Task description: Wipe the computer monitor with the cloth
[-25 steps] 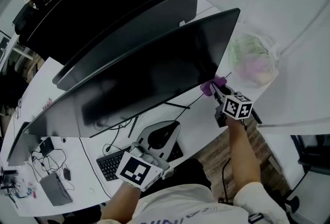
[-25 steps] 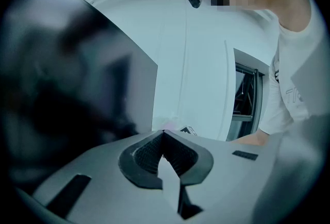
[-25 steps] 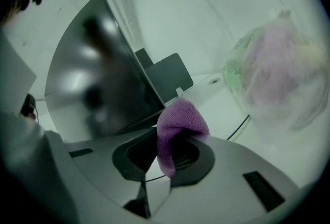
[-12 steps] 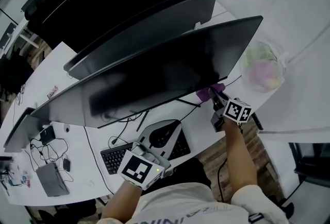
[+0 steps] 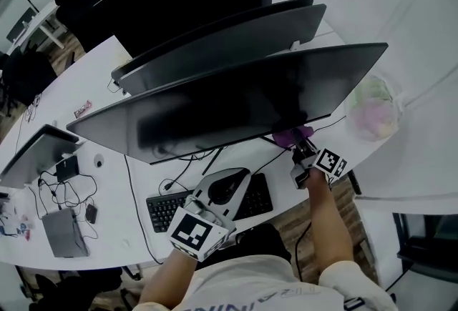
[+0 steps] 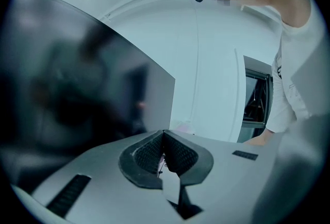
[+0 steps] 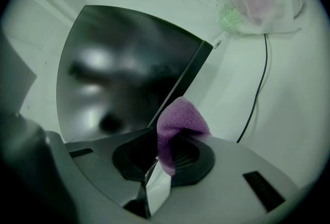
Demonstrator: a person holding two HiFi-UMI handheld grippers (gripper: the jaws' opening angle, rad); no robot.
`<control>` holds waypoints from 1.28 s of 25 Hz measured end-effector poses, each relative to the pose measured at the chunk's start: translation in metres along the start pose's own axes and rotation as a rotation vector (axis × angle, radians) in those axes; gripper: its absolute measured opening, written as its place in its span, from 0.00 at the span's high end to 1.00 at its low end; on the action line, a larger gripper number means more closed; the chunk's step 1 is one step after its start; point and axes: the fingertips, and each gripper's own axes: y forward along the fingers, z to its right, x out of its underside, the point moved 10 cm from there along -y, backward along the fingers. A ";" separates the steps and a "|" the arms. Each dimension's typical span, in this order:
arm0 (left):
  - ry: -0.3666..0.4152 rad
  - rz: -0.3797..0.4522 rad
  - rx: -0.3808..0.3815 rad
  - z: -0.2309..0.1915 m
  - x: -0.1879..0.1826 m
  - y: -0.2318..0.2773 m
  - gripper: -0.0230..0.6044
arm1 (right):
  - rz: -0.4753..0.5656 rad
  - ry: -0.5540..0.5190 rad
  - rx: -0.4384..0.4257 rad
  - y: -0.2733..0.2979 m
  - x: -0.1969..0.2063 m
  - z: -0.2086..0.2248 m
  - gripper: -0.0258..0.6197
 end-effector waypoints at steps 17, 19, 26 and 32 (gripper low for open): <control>-0.042 0.021 -0.122 -0.018 0.017 -0.087 0.96 | -0.106 -0.035 0.001 0.035 0.068 -0.053 0.88; -0.046 0.027 -0.135 -0.022 0.016 -0.099 0.96 | -0.119 -0.037 -0.001 0.040 0.078 -0.060 0.88; -0.035 0.032 -0.169 -0.037 0.020 -0.139 0.96 | -0.166 -0.027 0.017 0.058 0.109 -0.085 0.88; -0.054 0.036 -0.221 -0.052 0.026 -0.173 0.96 | -0.184 -0.005 0.020 0.071 0.134 -0.104 0.88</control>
